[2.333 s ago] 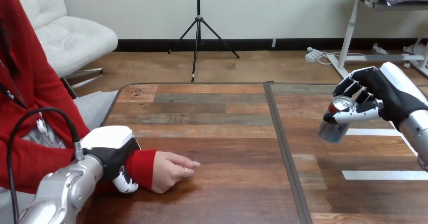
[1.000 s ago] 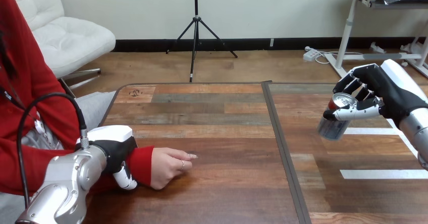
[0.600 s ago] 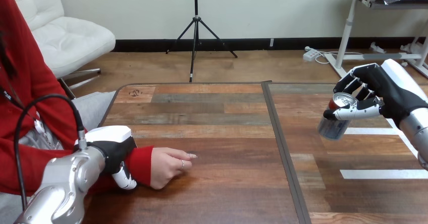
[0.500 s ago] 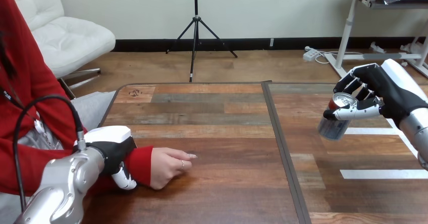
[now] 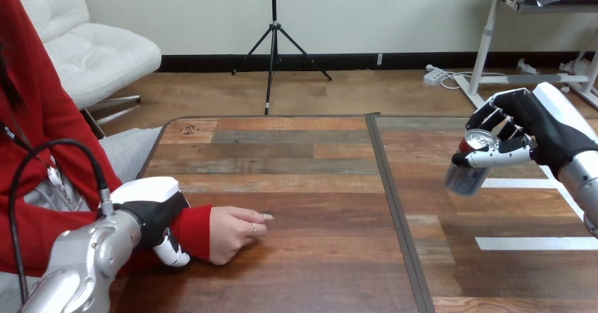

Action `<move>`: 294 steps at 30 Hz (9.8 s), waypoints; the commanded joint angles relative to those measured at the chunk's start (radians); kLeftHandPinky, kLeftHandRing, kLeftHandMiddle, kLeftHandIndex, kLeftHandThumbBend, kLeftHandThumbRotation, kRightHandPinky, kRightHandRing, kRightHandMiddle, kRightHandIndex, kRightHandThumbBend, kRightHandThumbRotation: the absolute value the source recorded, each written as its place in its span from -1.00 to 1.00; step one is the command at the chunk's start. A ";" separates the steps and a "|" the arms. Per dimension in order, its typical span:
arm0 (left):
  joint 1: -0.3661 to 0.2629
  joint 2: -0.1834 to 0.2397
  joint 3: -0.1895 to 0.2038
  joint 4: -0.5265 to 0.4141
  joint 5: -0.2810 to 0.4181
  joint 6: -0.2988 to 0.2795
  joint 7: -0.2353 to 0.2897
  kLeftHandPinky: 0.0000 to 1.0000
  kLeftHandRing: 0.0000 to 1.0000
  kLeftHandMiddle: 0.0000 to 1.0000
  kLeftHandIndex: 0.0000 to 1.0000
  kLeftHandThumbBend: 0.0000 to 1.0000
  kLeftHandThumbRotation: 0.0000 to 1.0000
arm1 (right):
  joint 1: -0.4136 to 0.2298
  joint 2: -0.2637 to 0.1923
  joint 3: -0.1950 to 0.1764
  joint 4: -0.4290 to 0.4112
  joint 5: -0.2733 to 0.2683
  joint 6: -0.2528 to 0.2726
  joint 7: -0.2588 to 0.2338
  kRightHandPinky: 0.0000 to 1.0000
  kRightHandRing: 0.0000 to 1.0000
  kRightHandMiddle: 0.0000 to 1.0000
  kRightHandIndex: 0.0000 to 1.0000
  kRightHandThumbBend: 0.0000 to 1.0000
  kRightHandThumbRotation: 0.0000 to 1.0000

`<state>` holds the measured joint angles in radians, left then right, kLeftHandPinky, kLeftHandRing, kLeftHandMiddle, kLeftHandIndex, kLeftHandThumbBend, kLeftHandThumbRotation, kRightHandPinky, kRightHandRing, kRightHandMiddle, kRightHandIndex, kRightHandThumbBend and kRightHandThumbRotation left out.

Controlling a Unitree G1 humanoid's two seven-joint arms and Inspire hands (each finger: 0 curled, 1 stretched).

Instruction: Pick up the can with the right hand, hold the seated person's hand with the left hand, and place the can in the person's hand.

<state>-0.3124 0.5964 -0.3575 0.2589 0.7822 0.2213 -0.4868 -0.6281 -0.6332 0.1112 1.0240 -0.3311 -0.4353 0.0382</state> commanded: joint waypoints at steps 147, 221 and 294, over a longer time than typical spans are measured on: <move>-0.277 -0.080 0.211 -0.289 -0.220 -0.067 0.112 -0.72 -0.60 -0.42 -0.28 0.51 -1.00 | -0.234 0.208 0.010 -0.117 -0.058 0.049 -0.031 -0.36 -0.29 -0.16 -0.07 0.35 -1.00; -0.379 -0.176 0.243 -0.318 -0.269 -0.120 0.173 -0.68 -0.54 -0.35 -0.32 0.34 -1.00 | -0.342 0.240 0.033 -0.157 -0.084 0.075 -0.032 -0.35 -0.28 -0.15 -0.06 0.36 -1.00; -0.358 -0.257 0.209 -0.339 -0.274 -0.116 0.176 -0.65 -0.51 -0.34 -0.31 0.31 -1.00 | -0.448 0.346 0.025 -0.250 -0.086 0.120 -0.014 -0.39 -0.31 -0.19 -0.10 0.30 -1.00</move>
<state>-0.2707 0.4675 -0.1797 0.1260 0.5968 0.2220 -0.4216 -0.7183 -0.3042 0.1519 1.0228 -0.4352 -0.2990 0.0460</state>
